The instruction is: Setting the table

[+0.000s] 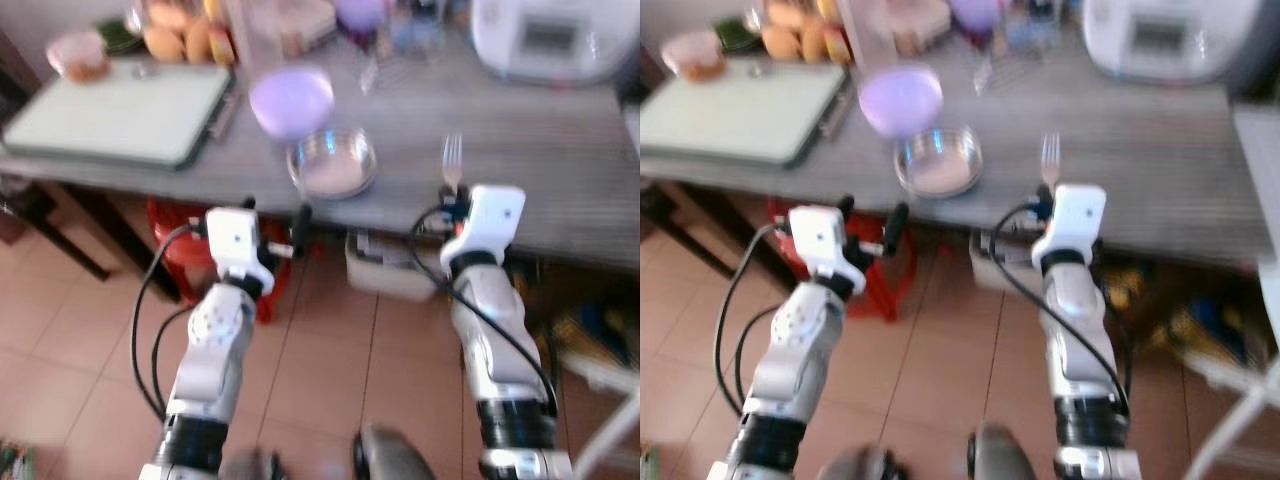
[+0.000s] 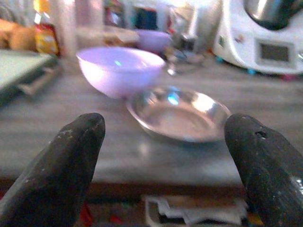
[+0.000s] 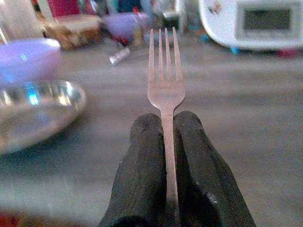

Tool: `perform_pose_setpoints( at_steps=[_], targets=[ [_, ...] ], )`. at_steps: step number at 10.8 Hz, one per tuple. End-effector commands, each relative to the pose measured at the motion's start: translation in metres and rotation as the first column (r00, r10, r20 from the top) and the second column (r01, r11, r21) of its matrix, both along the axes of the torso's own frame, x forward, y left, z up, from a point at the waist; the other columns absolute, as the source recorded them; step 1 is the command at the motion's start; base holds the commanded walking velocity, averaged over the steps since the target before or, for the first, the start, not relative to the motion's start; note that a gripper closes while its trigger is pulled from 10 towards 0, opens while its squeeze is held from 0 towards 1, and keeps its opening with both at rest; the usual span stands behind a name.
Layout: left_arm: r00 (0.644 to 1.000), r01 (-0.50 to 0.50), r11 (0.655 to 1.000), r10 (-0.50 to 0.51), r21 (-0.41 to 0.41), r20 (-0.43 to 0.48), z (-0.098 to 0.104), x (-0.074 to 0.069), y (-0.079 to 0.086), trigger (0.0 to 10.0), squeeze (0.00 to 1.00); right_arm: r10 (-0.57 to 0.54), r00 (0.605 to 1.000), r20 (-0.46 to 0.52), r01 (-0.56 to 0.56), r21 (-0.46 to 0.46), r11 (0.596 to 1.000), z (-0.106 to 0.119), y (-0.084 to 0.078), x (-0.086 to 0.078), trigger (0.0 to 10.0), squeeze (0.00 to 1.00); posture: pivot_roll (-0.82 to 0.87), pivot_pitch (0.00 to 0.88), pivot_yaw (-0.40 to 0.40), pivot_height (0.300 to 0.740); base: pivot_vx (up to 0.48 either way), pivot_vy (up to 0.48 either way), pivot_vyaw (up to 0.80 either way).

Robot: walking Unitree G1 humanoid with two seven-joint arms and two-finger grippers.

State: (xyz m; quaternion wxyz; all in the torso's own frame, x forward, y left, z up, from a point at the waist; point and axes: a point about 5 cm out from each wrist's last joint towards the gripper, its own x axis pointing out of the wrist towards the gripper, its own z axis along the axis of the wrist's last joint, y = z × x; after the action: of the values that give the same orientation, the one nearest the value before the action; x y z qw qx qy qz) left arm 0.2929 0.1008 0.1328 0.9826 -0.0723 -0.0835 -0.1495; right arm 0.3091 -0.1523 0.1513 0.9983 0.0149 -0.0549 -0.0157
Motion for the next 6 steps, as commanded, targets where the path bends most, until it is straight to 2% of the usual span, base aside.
perform_pose_setpoints(
  at_steps=[1, 6],
  targets=[
    [1.000, -0.025, 1.000, 0.025, 0.008, -0.003, -0.001, -0.001, 0.009, 10.0, 0.00, 0.029, 0.999, 0.015, -0.029, 0.010, 1.000, 0.003, 0.010, 0.000, 10.0, 0.00, -0.09, 0.160, 0.048, 0.740, 0.285, 0.000, 0.00],
    [0.997, -0.080, 0.997, 0.080, 0.019, -0.010, -0.004, -0.007, 0.024, 10.0, 0.00, -0.016, 1.000, -0.001, 0.016, 0.016, 1.000, -0.001, 0.005, -0.001, 10.0, 0.00, -0.08, 0.178, 0.047, 0.740, 0.000, 0.000, 0.00]
  ],
)
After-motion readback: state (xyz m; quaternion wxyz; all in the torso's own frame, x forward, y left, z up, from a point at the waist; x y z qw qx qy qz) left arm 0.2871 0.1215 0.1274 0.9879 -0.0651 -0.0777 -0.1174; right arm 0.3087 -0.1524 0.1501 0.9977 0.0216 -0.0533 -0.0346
